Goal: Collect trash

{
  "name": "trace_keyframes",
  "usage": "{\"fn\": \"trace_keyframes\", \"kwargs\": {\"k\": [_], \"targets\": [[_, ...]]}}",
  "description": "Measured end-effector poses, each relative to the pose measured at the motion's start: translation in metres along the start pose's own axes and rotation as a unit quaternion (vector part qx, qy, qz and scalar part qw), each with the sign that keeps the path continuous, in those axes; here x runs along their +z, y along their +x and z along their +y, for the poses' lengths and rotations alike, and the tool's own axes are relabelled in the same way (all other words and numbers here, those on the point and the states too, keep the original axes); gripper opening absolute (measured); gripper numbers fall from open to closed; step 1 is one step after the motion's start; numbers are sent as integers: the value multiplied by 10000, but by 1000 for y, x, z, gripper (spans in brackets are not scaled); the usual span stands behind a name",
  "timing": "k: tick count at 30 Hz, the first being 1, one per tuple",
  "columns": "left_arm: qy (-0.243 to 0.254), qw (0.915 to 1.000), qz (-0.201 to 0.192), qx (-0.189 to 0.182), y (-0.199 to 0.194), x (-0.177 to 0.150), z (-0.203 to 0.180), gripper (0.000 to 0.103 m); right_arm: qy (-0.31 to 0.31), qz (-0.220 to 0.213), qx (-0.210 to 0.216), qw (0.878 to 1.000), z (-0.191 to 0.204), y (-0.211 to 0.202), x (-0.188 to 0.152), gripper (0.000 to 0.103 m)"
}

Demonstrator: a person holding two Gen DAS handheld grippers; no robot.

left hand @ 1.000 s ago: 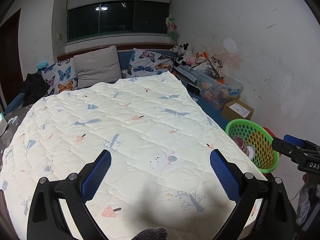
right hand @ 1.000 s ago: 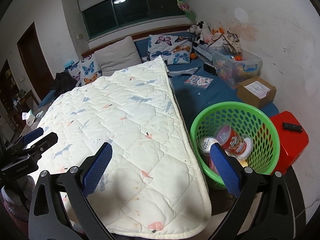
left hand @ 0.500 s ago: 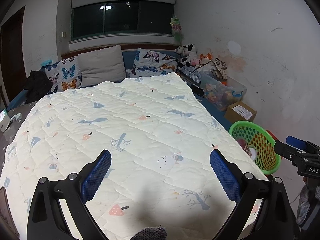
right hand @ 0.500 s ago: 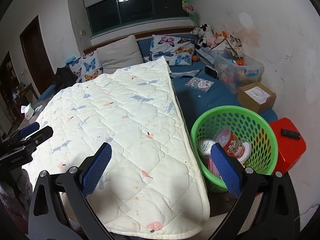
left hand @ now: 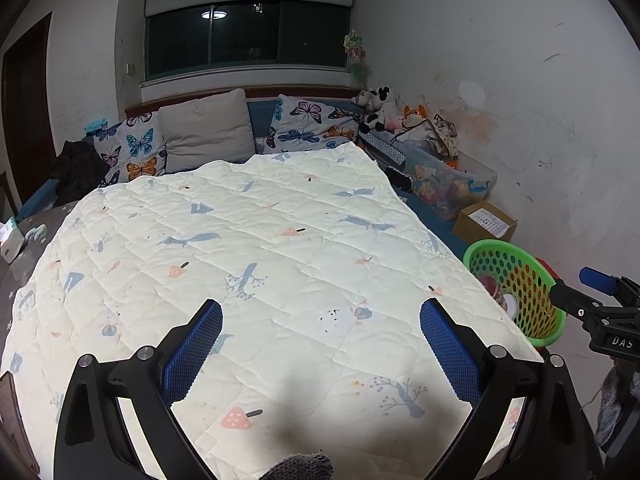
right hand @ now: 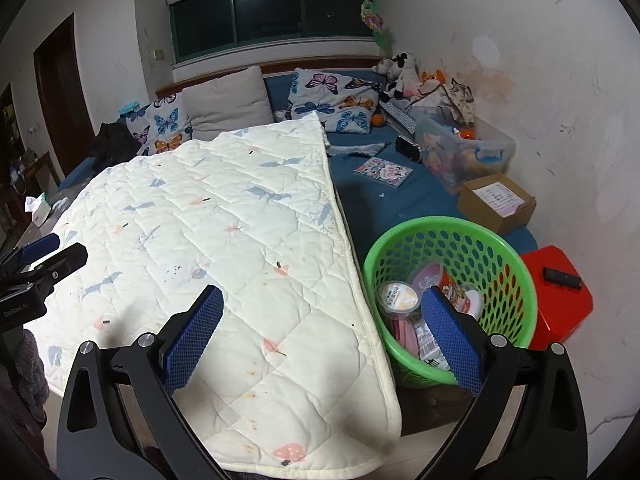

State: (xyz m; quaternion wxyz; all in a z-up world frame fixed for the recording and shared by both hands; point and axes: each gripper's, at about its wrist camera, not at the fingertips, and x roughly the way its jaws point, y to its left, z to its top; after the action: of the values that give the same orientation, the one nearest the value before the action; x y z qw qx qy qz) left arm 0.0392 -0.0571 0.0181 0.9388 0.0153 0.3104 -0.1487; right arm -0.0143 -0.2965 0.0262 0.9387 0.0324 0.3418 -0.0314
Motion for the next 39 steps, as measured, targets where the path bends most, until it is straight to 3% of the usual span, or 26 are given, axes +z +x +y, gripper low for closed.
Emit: {"fn": "trace_keyframes", "kwargs": {"k": [39], "targets": [[89, 9999, -52, 85, -5, -5, -5, 96, 38, 48, -73, 10000, -6, 3, -6, 98]]}}
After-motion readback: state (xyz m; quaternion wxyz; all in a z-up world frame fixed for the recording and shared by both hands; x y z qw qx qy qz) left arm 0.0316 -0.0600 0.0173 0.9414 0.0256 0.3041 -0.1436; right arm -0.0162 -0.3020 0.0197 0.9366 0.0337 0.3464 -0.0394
